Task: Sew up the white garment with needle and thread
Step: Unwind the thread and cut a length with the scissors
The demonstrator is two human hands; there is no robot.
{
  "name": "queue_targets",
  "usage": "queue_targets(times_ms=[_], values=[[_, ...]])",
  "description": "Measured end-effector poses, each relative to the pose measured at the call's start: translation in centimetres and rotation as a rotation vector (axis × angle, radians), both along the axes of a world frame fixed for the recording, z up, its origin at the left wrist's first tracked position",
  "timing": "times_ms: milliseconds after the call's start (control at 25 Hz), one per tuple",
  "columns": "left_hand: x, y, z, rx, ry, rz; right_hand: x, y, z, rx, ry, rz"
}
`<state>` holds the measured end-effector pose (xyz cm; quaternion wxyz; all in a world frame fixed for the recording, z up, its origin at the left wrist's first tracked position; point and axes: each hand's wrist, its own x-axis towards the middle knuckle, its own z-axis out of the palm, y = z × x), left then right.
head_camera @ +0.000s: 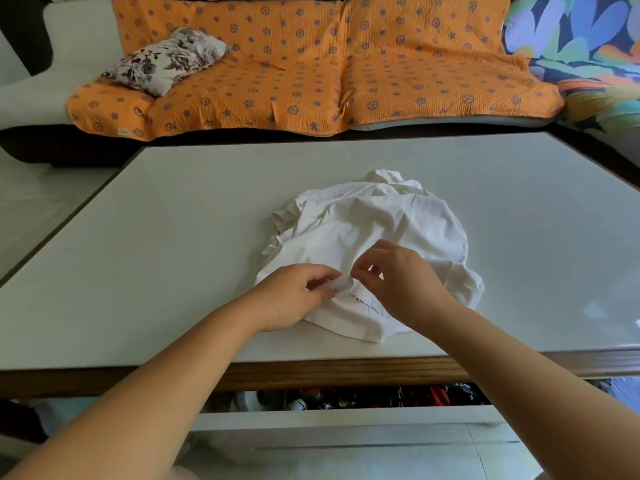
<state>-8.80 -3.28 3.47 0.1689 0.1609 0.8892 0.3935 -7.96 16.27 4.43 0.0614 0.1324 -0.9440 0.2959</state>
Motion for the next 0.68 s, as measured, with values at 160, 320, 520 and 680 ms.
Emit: queue_targets(times_ms=[160,320,520,680], values=[[0.0,0.0,-0.1,0.019,0.029,0.021,0.1,-0.4,-0.4,0.044,0.076,-0.032],[0.1,-0.2,-0.3,0.053,-0.008,0.048,0.3,-0.5,-0.6,0.053,0.099,-0.036],[-0.2,-0.8,-1.0,0.088,0.007,0.07,0.2,-0.1,-0.4,-0.009,0.074,-0.101],[0.0,-1.0,-1.0,0.234,-0.084,0.107,0.0,0.7,-0.2,-0.351,-0.166,-0.254]])
